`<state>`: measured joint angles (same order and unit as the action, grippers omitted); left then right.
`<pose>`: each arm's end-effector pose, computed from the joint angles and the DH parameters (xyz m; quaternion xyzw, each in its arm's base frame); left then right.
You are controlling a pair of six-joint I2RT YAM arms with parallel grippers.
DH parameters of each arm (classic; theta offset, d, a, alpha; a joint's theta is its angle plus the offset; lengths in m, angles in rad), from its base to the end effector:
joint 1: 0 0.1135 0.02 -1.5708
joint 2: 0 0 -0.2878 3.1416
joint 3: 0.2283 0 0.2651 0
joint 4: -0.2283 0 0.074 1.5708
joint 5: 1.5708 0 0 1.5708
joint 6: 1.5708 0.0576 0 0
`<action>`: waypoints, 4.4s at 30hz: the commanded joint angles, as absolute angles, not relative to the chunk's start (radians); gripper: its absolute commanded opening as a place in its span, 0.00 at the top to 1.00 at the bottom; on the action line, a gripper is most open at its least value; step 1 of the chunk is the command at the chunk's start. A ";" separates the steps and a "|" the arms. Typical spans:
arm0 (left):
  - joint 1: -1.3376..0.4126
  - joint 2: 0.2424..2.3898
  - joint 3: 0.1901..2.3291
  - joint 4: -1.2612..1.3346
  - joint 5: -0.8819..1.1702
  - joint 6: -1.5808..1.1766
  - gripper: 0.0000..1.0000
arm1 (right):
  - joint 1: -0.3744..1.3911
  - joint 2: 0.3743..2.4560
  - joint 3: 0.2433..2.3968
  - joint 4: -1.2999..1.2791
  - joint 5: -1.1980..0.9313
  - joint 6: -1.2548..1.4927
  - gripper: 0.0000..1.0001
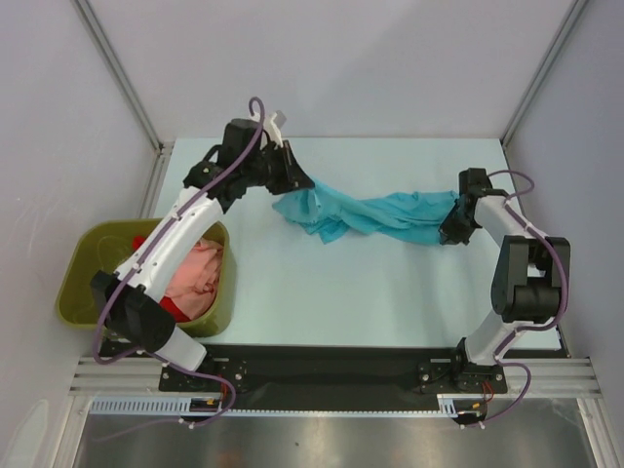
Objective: Fold and stack the t-shirts
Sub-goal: Flatten the tshirt out
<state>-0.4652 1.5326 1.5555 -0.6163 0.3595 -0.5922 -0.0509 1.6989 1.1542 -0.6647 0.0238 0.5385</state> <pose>0.3232 -0.1849 0.3955 0.0286 0.8723 -0.3693 0.3192 0.3547 -0.0194 0.1934 0.2878 0.9406 0.0320 0.1772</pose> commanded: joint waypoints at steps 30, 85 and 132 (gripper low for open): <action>-0.400 1.382 1.005 -0.661 0.272 -0.543 1.00 | -0.051 1.453 1.057 -0.854 0.072 0.388 1.00; -0.377 1.766 1.229 -0.646 0.069 -0.425 0.74 | -0.020 1.488 1.023 -0.799 0.009 0.391 1.00; -0.391 1.664 1.170 -0.618 -0.055 -0.443 1.00 | -0.008 1.531 1.000 -0.784 -0.002 0.420 0.97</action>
